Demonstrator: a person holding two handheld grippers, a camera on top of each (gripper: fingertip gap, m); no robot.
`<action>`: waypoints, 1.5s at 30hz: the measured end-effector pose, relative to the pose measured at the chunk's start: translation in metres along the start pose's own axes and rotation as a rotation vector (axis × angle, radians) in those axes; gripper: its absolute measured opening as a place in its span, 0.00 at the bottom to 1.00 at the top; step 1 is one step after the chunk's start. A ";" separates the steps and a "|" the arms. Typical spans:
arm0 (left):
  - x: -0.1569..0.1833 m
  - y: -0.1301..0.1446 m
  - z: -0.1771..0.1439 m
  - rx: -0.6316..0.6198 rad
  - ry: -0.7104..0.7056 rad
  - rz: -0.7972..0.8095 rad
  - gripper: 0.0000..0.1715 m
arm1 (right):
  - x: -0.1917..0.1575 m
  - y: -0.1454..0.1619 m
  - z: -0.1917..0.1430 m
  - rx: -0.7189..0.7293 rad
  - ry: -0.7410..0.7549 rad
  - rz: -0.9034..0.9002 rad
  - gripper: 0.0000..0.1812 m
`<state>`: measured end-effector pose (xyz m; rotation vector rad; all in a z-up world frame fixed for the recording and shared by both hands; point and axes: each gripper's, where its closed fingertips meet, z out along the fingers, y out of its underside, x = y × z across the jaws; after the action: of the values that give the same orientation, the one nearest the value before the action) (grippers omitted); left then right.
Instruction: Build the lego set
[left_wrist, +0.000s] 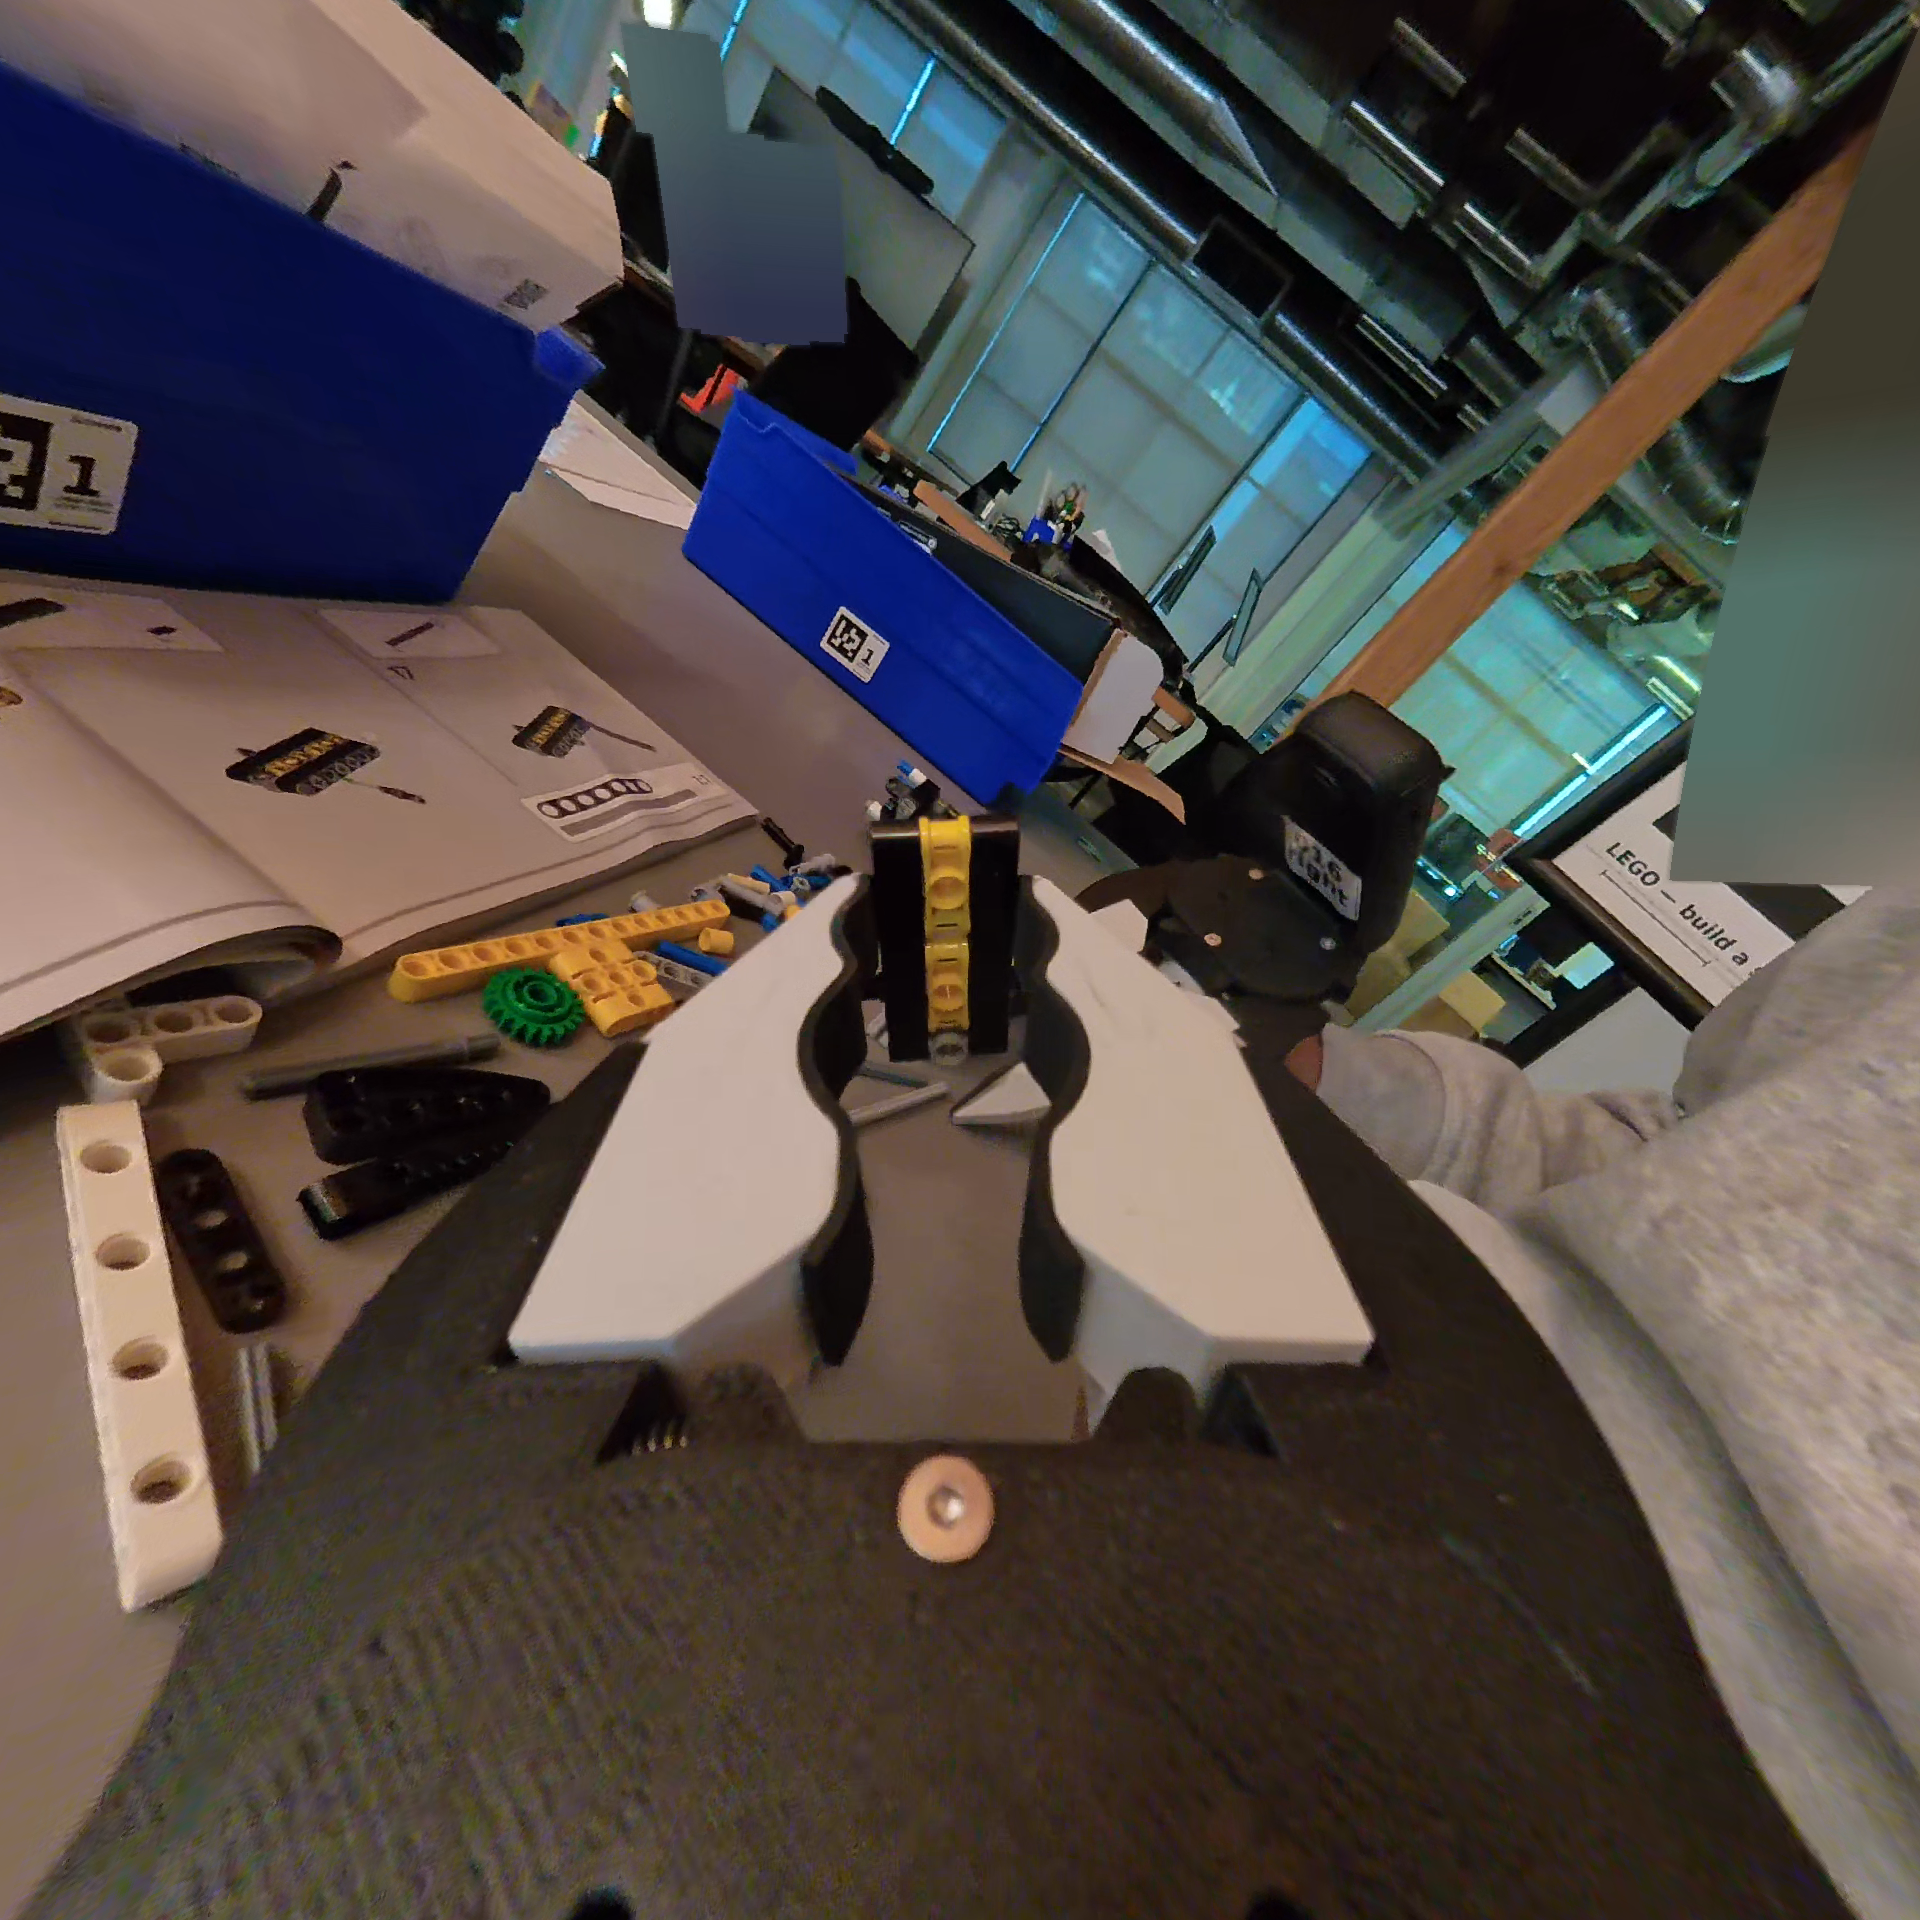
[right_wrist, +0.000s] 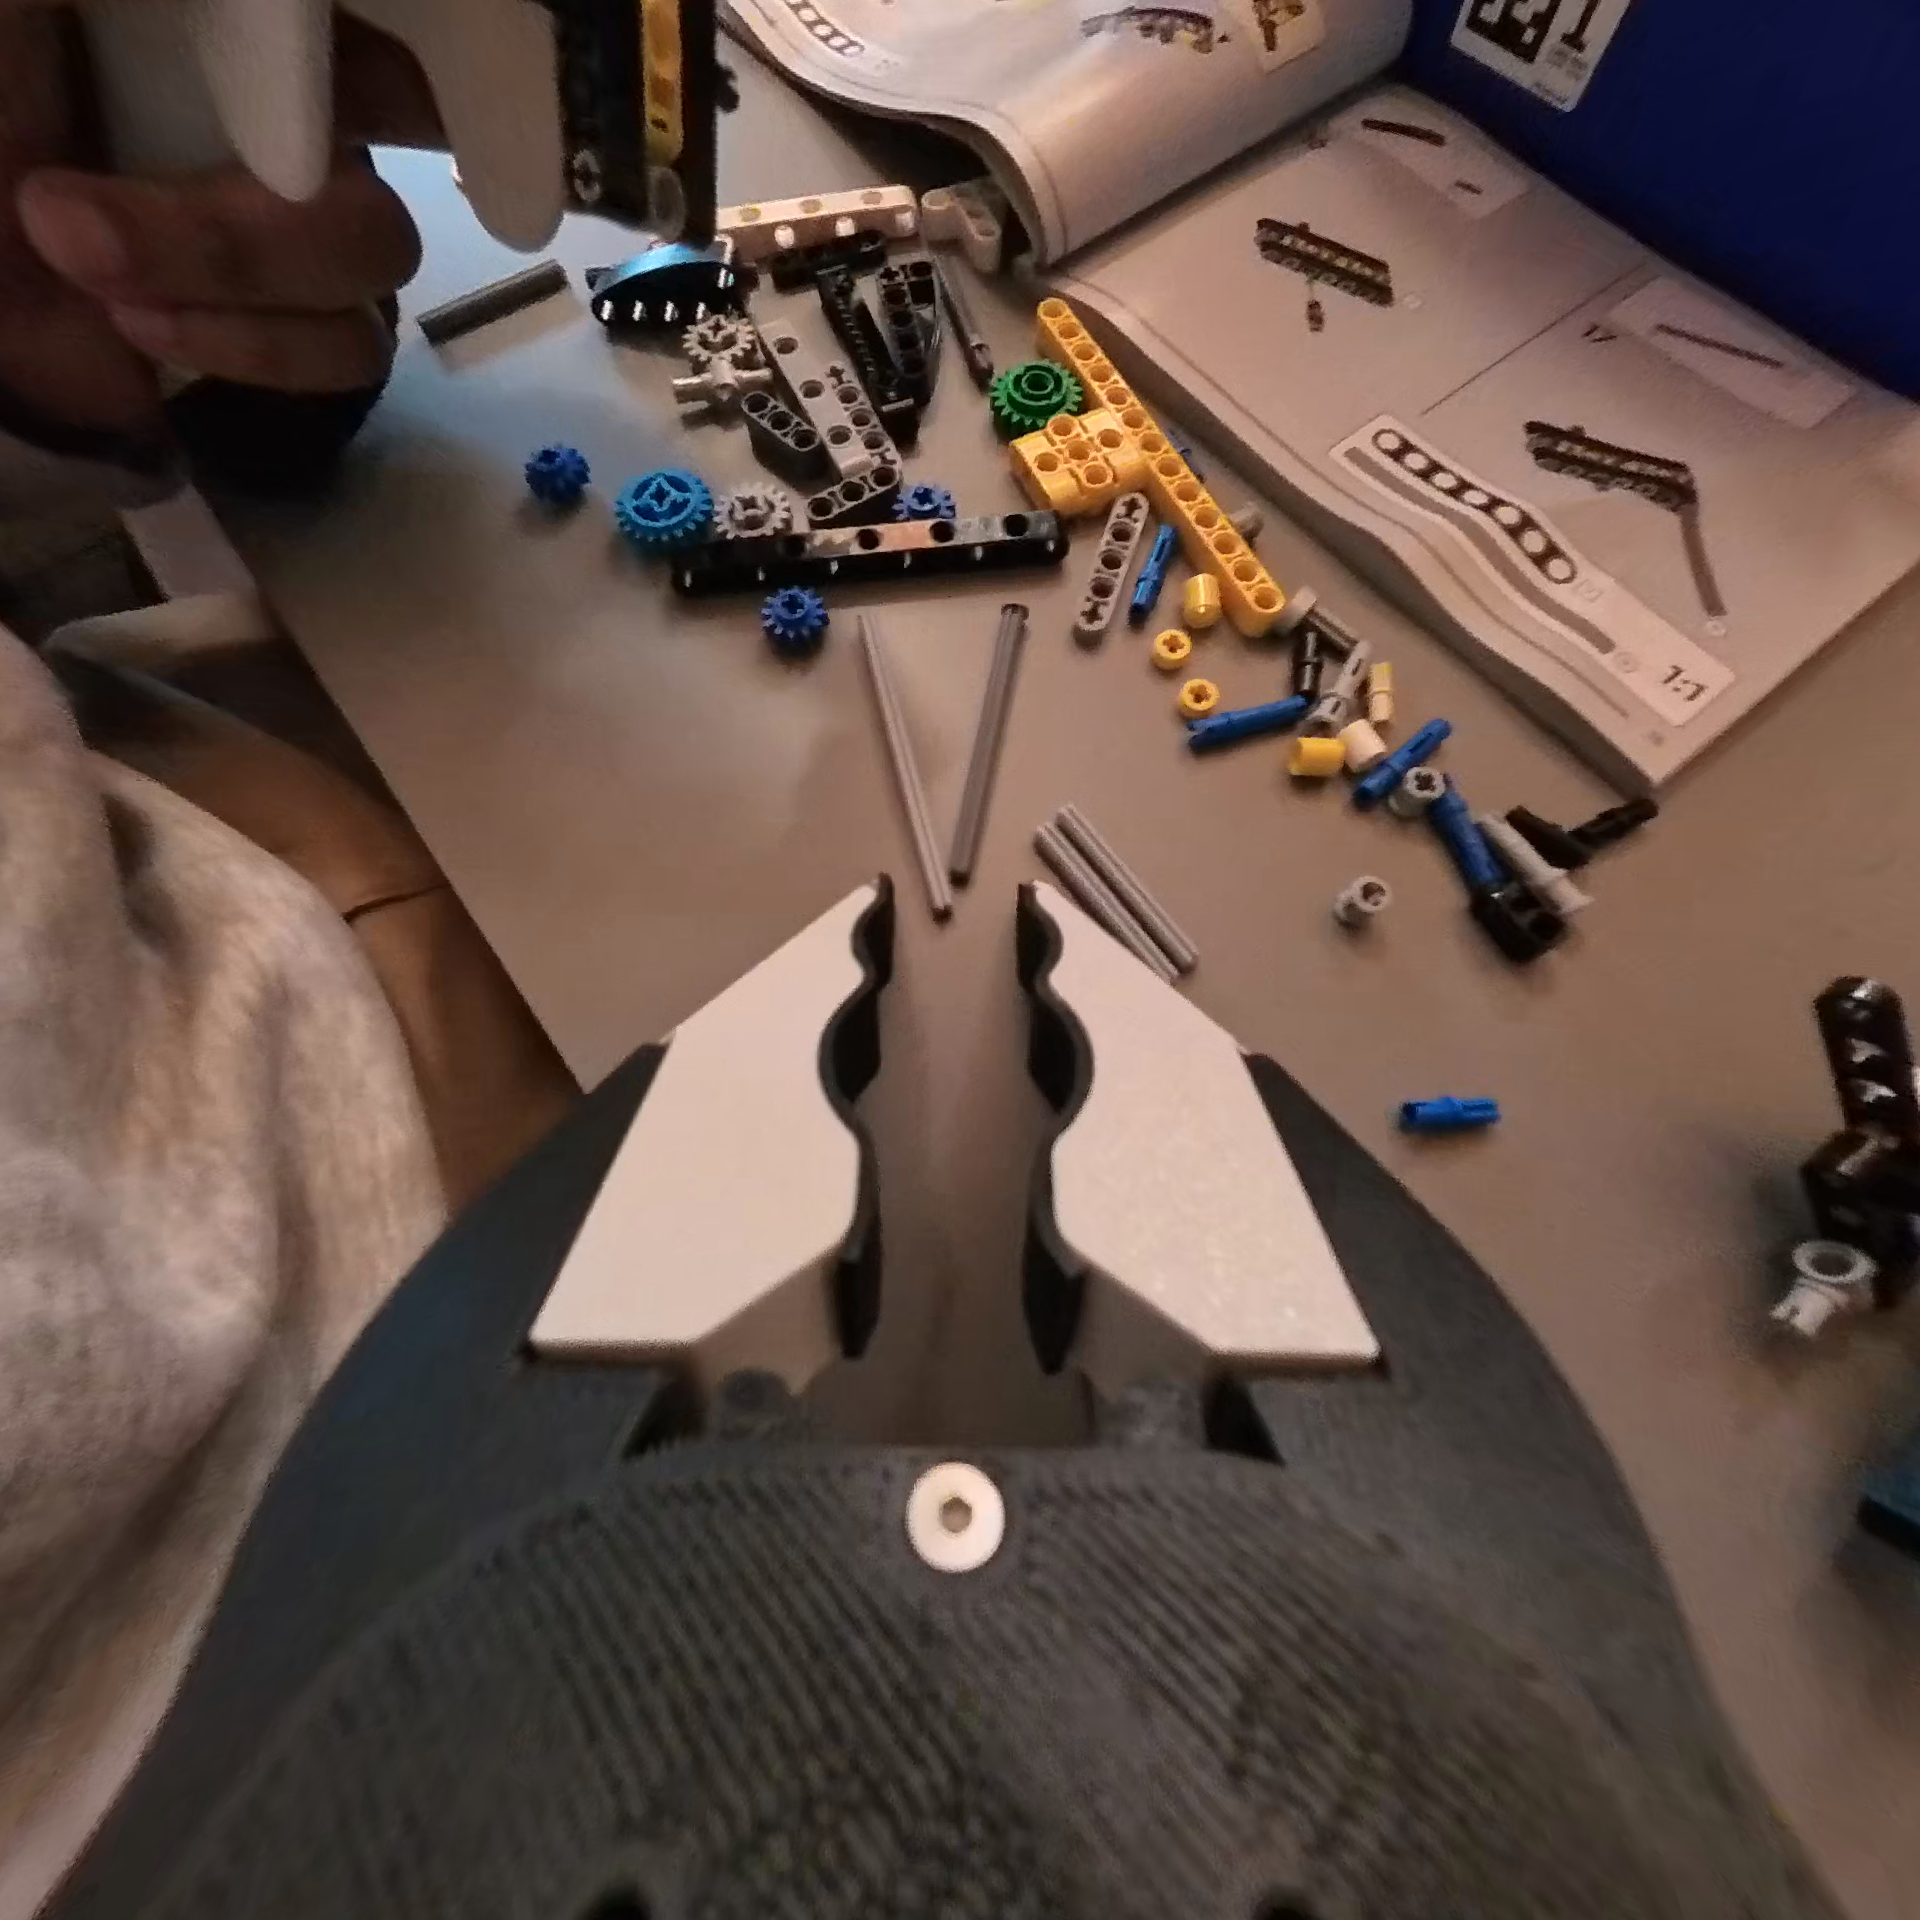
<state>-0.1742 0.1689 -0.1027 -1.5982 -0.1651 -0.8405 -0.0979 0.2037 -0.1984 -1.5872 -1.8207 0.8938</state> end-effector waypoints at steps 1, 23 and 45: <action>0.001 0.001 0.000 -0.002 0.003 -0.003 0.14 | 0.000 0.000 0.000 0.002 0.009 -0.010 0.12; 0.000 0.018 0.012 -0.119 -0.058 0.028 0.14 | -0.006 -0.012 -0.003 0.117 -0.043 0.065 0.01; -0.033 -0.067 0.086 -0.562 -0.465 0.629 0.15 | 0.028 -0.054 -0.050 0.332 0.028 0.083 0.01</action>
<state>-0.1988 0.2739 -0.0667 -2.1848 0.2645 -0.0036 -0.0969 0.2336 -0.1250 -1.4621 -1.5032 1.1384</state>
